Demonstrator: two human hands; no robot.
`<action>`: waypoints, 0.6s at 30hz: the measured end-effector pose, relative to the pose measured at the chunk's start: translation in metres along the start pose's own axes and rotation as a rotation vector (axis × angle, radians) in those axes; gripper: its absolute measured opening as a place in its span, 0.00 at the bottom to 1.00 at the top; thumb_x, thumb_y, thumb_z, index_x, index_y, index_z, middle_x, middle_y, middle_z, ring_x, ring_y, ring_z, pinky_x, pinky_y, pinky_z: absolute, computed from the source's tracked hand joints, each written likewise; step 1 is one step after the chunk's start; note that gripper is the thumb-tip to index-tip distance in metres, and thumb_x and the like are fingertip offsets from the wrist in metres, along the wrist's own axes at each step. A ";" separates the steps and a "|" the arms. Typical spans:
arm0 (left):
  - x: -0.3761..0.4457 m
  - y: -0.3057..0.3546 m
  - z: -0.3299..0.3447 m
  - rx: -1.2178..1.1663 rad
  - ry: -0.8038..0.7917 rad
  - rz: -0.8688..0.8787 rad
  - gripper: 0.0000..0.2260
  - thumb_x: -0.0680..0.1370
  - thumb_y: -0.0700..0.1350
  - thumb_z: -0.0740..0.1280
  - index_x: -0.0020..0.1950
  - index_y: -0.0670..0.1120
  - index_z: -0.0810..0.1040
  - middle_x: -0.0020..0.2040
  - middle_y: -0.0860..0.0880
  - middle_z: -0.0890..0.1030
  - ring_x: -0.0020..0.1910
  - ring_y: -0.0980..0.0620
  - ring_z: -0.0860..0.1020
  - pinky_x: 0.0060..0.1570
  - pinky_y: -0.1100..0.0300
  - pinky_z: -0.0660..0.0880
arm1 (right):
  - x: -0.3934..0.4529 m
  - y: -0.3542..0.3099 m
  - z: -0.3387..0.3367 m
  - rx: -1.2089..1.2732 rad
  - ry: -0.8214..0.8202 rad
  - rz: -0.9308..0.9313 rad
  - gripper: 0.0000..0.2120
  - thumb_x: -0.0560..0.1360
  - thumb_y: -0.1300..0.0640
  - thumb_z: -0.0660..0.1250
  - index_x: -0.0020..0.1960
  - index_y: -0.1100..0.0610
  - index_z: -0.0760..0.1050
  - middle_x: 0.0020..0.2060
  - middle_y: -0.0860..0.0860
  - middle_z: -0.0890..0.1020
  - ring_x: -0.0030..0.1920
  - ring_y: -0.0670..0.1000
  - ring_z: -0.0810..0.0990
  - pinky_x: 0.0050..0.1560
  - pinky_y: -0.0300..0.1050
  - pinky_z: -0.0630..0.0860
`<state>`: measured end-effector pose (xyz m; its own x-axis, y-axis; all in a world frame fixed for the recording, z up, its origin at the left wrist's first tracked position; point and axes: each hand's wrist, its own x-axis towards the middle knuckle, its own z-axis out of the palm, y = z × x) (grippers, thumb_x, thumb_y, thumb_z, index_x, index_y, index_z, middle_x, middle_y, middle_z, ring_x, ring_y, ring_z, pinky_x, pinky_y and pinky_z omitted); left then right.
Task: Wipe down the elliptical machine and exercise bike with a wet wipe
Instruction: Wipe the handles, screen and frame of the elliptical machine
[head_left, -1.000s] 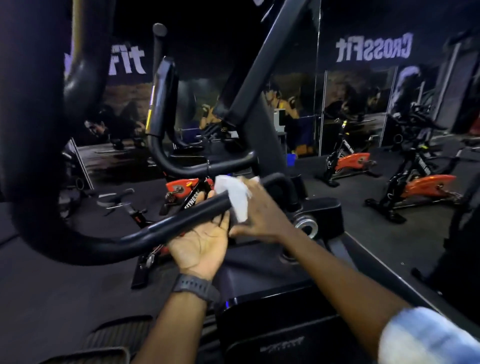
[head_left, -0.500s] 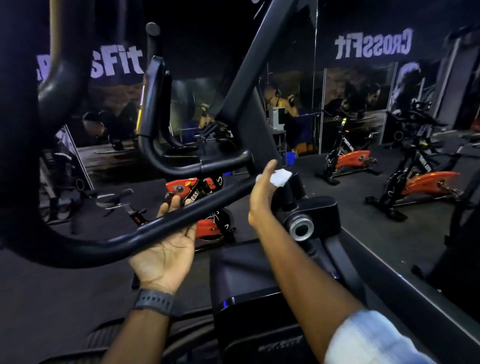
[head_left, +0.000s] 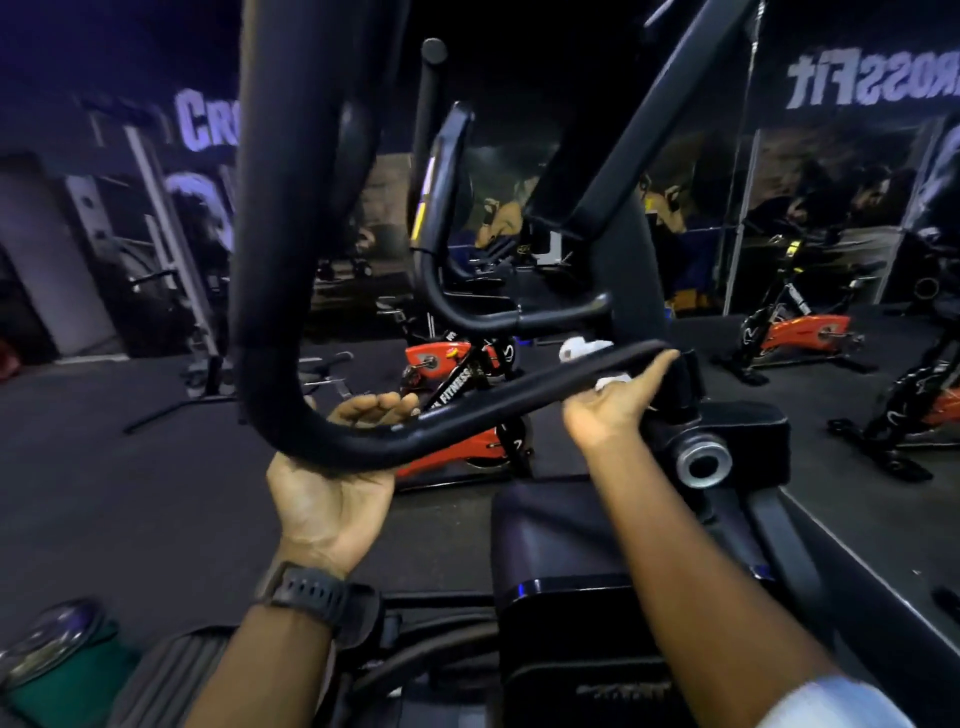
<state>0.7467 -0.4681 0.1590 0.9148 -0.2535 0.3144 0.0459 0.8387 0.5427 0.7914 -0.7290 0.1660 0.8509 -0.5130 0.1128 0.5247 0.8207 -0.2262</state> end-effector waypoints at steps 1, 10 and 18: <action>-0.003 0.007 0.001 0.030 0.001 0.022 0.16 0.73 0.51 0.67 0.44 0.38 0.85 0.50 0.38 0.85 0.60 0.38 0.81 0.68 0.44 0.74 | -0.018 0.012 0.001 0.016 -0.063 0.054 0.34 0.70 0.24 0.58 0.51 0.55 0.74 0.47 0.55 0.74 0.48 0.55 0.77 0.57 0.47 0.76; -0.008 0.057 0.002 0.374 0.003 0.121 0.14 0.81 0.43 0.60 0.57 0.36 0.81 0.57 0.42 0.84 0.58 0.49 0.82 0.56 0.60 0.79 | -0.179 0.105 0.039 -0.160 -0.087 0.315 0.47 0.71 0.26 0.60 0.71 0.66 0.69 0.65 0.65 0.76 0.66 0.62 0.76 0.64 0.54 0.75; -0.015 0.094 -0.008 0.530 -0.165 -0.010 0.16 0.85 0.41 0.57 0.49 0.43 0.85 0.46 0.49 0.87 0.46 0.55 0.84 0.49 0.63 0.80 | -0.236 0.150 0.054 -0.495 -0.029 0.113 0.33 0.79 0.37 0.57 0.59 0.68 0.75 0.61 0.64 0.79 0.64 0.57 0.78 0.68 0.48 0.73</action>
<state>0.7408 -0.3818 0.1992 0.8387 -0.3679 0.4016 -0.1929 0.4889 0.8507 0.6707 -0.4718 0.1579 0.9057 -0.4151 0.0861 0.3612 0.6491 -0.6695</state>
